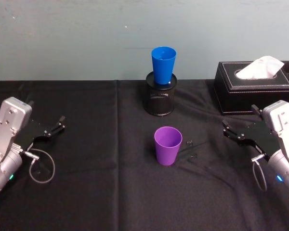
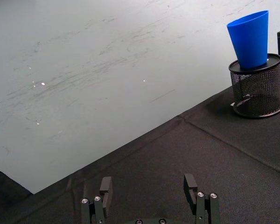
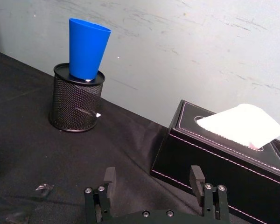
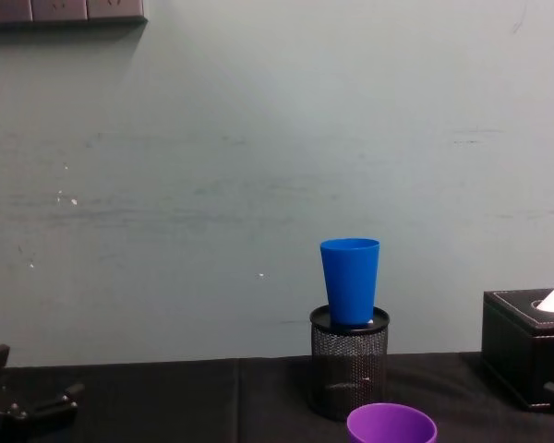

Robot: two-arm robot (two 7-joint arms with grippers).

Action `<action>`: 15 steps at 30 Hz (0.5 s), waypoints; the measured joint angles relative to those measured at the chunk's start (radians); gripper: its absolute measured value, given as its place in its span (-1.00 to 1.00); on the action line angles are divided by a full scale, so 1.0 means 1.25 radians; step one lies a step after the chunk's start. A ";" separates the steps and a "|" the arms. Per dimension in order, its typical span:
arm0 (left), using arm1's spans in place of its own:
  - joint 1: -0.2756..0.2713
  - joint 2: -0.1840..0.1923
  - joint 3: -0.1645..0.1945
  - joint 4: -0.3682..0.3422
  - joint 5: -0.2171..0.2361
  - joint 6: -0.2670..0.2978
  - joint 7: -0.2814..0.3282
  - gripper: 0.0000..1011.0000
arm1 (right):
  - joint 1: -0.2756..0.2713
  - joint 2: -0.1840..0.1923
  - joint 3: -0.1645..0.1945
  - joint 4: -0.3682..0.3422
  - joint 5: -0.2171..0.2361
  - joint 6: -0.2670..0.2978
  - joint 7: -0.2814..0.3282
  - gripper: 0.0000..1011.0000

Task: Pick up one cup with a gripper and tap it against the other cup.

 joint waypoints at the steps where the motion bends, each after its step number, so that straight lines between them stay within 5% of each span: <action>1: 0.000 0.000 0.000 0.000 0.000 0.000 0.000 0.98 | 0.000 0.000 0.000 0.000 0.000 0.000 0.000 0.98; 15: 0.000 0.000 0.000 0.000 0.000 0.000 0.000 0.98 | 0.000 0.000 0.000 0.000 0.000 0.000 0.000 0.98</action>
